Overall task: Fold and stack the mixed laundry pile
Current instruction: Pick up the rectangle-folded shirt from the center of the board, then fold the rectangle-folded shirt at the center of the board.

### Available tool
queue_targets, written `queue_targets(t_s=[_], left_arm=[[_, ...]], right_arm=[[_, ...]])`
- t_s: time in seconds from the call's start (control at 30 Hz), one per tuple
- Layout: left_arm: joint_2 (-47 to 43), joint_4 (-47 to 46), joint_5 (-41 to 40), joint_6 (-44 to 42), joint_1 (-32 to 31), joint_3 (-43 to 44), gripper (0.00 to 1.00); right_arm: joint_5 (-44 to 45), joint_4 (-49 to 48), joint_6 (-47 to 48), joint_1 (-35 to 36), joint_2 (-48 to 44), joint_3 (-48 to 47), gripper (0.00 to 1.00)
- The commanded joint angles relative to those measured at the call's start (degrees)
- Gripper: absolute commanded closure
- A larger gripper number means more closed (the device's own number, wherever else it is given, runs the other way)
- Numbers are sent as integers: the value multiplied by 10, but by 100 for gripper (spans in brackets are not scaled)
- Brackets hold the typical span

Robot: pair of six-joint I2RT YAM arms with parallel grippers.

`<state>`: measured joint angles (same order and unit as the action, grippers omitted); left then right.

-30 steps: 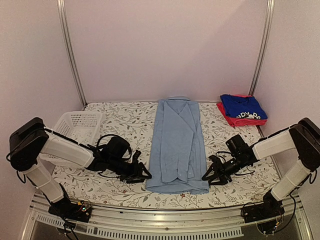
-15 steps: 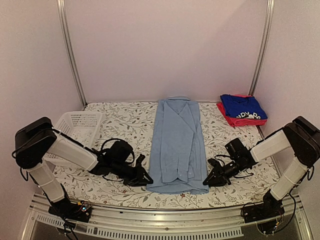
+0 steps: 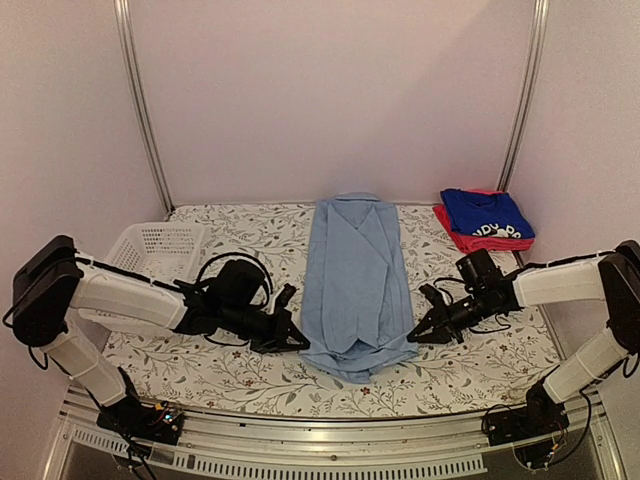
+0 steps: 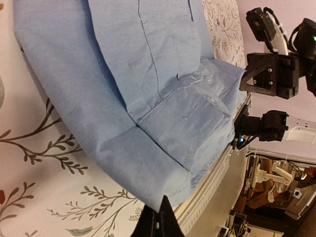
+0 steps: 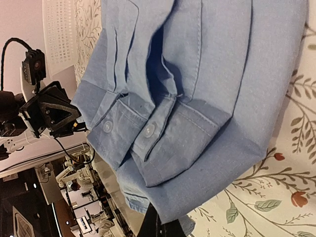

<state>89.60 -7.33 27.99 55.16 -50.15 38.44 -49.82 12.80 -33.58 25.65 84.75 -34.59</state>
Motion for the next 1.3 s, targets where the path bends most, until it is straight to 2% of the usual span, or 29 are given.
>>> queue_targets(t_s=[0.0,0.2,0.37,0.6,0.8,0.93,1.27], left_arm=[[6,40,-8,-47,33,49,100],[51,40,8,-79,112,132,100],[163,50,29,-109,168,250,100],[312,48,36,-123,212,420,100],[397,39,37,-115,234,507,100],[434,37,43,-104,244,534,100],[498,61,36,-116,249,619,100]], right_arm=[[18,28,27,-28,6,-50,100],[26,31,50,-63,57,-148,100],[32,19,67,-90,159,-252,100],[26,-5,60,-131,311,-411,100],[19,-15,44,-134,403,-520,100],[24,-17,34,-136,450,-552,100],[36,-32,30,-149,477,-560,100]])
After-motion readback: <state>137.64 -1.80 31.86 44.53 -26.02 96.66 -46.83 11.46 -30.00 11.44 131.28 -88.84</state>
